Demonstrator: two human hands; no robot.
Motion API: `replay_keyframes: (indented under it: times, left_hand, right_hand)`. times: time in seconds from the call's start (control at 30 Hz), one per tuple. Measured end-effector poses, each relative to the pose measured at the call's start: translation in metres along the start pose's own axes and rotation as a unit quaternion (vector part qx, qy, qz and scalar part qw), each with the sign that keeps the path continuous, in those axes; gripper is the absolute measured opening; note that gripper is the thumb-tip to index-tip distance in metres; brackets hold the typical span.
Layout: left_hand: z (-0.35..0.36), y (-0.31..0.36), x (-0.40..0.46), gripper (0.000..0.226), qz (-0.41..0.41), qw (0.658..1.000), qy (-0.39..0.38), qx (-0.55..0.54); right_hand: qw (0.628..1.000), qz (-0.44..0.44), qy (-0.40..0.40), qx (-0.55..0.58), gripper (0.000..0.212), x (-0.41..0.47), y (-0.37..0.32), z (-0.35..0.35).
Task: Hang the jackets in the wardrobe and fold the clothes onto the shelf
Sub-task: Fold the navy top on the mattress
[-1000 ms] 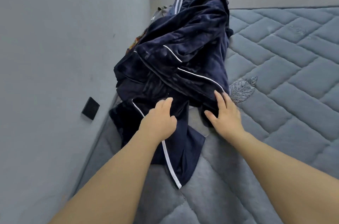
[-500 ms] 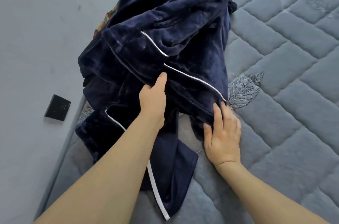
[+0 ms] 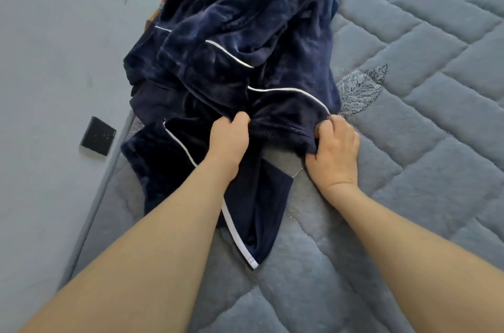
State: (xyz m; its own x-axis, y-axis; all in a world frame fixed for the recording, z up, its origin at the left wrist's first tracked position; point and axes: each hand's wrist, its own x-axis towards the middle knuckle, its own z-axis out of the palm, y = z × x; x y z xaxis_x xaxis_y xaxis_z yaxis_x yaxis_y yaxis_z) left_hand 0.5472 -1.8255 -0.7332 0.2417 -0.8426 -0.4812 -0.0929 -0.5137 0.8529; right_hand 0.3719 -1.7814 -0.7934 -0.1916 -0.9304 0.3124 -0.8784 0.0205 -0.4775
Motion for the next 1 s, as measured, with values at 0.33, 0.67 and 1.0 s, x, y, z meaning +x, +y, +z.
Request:
replay_keyframes:
  times: [0.33, 0.67, 1.0]
  left_hand:
    - [-0.057, -0.098, -0.182, 0.031, 0.018, 0.885, 0.051, 0.463]
    - [-0.037, -0.121, -0.428, 0.039, -0.264, 0.626, -0.437, 0.589]
    - [-0.021, -0.148, -0.358, 0.067, -0.059, 0.818, -0.132, 0.556]
  right_hand:
    - [0.962, -0.149, -0.156, -0.166, 0.031, -0.132, 0.002, -0.125]
    - [0.475, -0.04, -0.799, -0.366, 0.018, -0.244, 0.001, -0.326]
    - [0.848, 0.32, -0.422, -0.036, 0.042, -0.252, 0.077, -0.296]
